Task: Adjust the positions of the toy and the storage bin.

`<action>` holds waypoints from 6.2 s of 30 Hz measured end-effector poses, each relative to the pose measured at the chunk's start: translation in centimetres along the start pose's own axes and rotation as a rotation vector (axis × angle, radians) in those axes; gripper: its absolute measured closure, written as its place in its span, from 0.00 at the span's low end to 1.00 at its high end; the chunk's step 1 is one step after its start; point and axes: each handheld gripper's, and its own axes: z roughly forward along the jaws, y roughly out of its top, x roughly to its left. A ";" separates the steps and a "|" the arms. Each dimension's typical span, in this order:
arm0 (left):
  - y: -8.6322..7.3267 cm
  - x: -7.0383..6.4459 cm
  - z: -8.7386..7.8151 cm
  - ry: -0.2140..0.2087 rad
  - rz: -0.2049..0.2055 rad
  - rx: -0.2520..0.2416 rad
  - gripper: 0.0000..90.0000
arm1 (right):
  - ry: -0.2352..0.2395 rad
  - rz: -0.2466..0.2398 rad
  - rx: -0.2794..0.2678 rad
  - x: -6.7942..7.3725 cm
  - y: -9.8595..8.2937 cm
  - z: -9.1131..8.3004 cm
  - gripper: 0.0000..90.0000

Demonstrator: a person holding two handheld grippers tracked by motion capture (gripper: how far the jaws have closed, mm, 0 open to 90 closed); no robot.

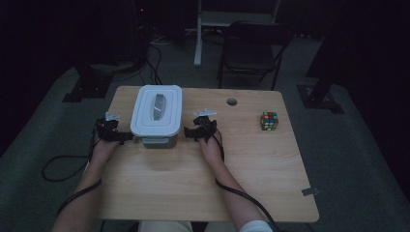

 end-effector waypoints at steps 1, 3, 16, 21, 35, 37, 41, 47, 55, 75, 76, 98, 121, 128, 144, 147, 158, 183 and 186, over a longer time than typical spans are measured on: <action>0.0 0.0 0.0 0.000 0.000 0.000 0.01 | 0.000 0.000 0.000 0.0 0.0 0.0 0.14; 0.5 -0.1 -0.2 0.024 0.018 -0.007 0.01 | 0.027 0.019 0.018 0.1 0.5 0.6 0.14; 2.6 -1.5 -0.4 0.037 0.063 -0.008 0.01 | 0.065 0.026 -0.004 0.2 1.7 0.9 0.14; 2.7 -1.9 -0.3 0.016 0.058 -0.015 0.01 | 0.065 0.017 0.000 0.2 1.6 0.8 0.14; 2.7 -3.2 -0.7 -0.005 0.037 -0.008 0.01 | 0.158 -0.005 -0.029 -0.8 1.0 -0.4 0.18; 2.7 -3.3 -0.7 -0.004 0.040 -0.007 0.01 | 0.157 -0.005 -0.027 -0.8 1.0 -0.5 0.18; 2.8 -3.7 -0.7 -0.008 0.038 -0.005 0.01 | 0.136 -0.011 -0.036 -0.9 0.8 -0.8 0.20; 2.9 -4.2 -0.7 -0.015 0.041 -0.002 0.01 | 0.134 -0.004 -0.035 -1.1 0.5 -1.3 0.20; 3.3 -5.6 -0.2 -0.033 0.061 0.004 0.01 | 0.117 0.012 -0.043 -2.0 -0.2 -2.2 0.20; 4.4 -9.8 1.2 -0.094 0.123 0.020 0.01 | 0.082 0.021 -0.039 -5.2 -2.1 -5.0 0.20; 4.4 -10.0 1.2 -0.101 0.127 0.019 0.01 | 0.080 0.015 -0.042 -5.4 -2.2 -5.2 0.20; 5.4 -14.8 1.8 -0.180 0.164 0.014 0.01 | 0.035 0.038 -0.027 -9.2 -4.2 -8.4 0.20; 6.0 -13.9 3.1 -0.156 0.182 0.033 0.01 | -0.008 0.156 -0.057 -13.3 -5.6 -8.3 0.16; 7.2 -13.8 3.7 -0.154 0.158 0.030 0.01 | -0.012 0.183 -0.046 -14.3 -4.4 -6.9 0.16; 8.8 -14.1 5.2 -0.164 0.147 0.024 0.01 | 0.021 0.164 -0.038 -14.0 -2.0 -5.0 0.16; 8.8 -14.3 5.1 -0.156 0.149 0.025 0.01 | 0.045 0.150 -0.033 -13.6 -1.9 -4.8 0.18; 8.5 -14.9 4.3 -0.155 0.174 0.034 0.01 | 0.077 0.174 -0.023 -13.2 -2.4 -5.7 0.22; 5.8 -17.1 1.2 -0.193 0.233 0.032 0.01 | 0.142 0.108 -0.023 -11.9 -4.9 -9.1 0.24; 5.4 -17.3 0.6 -0.189 0.250 0.034 0.01 | 0.153 0.101 -0.026 -11.5 -5.5 -9.7 0.24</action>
